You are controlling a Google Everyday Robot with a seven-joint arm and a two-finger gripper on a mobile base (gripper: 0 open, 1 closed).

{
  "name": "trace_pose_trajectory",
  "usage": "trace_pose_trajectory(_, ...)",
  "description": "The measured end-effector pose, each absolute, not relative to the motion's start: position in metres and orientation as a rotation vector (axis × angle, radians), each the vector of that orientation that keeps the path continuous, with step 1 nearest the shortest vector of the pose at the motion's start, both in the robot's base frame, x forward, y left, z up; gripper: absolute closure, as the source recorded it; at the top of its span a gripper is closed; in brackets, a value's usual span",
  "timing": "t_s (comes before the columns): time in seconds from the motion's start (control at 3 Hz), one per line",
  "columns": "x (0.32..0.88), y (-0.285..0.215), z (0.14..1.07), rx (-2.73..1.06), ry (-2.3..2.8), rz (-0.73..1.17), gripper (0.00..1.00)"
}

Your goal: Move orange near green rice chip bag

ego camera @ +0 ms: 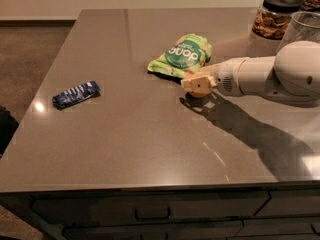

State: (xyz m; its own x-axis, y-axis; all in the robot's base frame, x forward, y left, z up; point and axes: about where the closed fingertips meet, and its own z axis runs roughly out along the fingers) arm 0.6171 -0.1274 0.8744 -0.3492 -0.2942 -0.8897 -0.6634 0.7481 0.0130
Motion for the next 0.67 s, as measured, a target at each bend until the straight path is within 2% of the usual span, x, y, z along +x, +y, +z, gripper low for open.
trace_pose_trajectory(0.33, 0.6164, -0.1327, 0.8657, -0.675, 1.970, 0.449, 0.83)
trace_pose_trajectory(0.67, 0.6148, -0.1372, 0.8597, -0.621, 1.980, 0.457, 0.59)
